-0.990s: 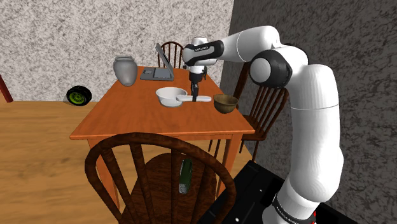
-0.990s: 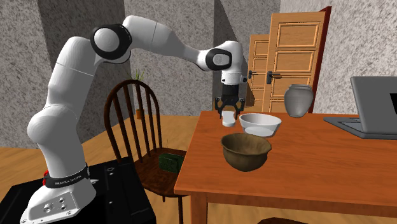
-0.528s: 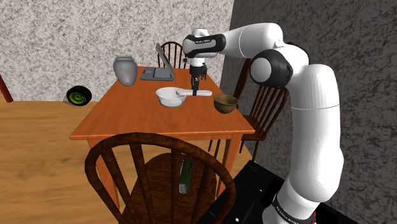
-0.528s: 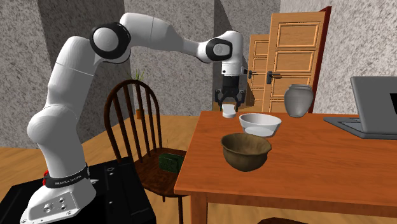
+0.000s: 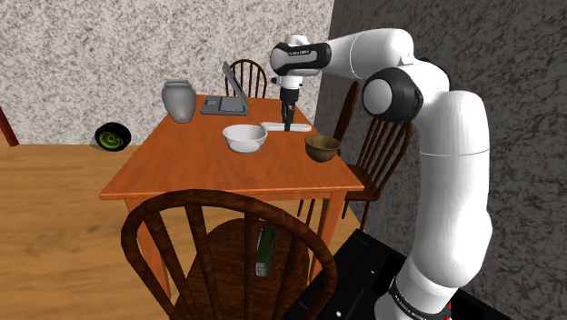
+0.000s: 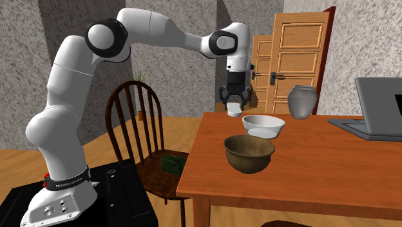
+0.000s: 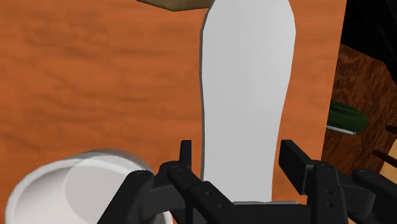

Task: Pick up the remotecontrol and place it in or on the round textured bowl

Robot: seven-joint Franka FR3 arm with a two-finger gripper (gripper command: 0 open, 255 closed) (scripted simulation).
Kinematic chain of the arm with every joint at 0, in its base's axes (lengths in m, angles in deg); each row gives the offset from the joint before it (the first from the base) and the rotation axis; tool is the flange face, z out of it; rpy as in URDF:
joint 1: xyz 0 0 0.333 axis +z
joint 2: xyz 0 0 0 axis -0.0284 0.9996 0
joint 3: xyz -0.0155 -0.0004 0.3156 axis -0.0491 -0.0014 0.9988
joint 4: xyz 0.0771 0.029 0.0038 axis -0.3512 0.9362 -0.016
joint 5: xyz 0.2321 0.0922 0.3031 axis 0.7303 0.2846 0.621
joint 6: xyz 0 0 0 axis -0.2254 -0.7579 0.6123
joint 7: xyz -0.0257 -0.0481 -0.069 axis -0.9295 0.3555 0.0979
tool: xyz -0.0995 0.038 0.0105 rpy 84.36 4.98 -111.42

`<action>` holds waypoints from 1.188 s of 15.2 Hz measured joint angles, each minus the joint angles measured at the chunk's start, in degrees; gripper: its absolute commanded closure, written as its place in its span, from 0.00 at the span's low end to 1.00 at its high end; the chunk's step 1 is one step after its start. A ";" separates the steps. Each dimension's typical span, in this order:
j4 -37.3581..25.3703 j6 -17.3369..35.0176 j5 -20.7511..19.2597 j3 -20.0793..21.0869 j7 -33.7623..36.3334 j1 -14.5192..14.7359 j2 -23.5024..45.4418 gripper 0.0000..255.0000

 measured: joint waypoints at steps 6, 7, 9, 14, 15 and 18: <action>2.22 0.16 0.26 -2.16 -6.78 -4.54 -1.80 1.00; 2.31 0.19 0.39 -2.57 -8.15 -5.50 -1.80 1.00; 2.73 0.53 0.64 -3.37 -10.80 -7.33 -1.74 1.00; 1.28 -0.55 1.28 -5.08 -16.52 -11.49 -1.12 1.00; 2.26 0.14 1.27 -5.27 -17.11 -11.81 -1.37 1.00; 4.09 1.90 1.36 -5.39 -17.82 -12.09 -1.39 1.00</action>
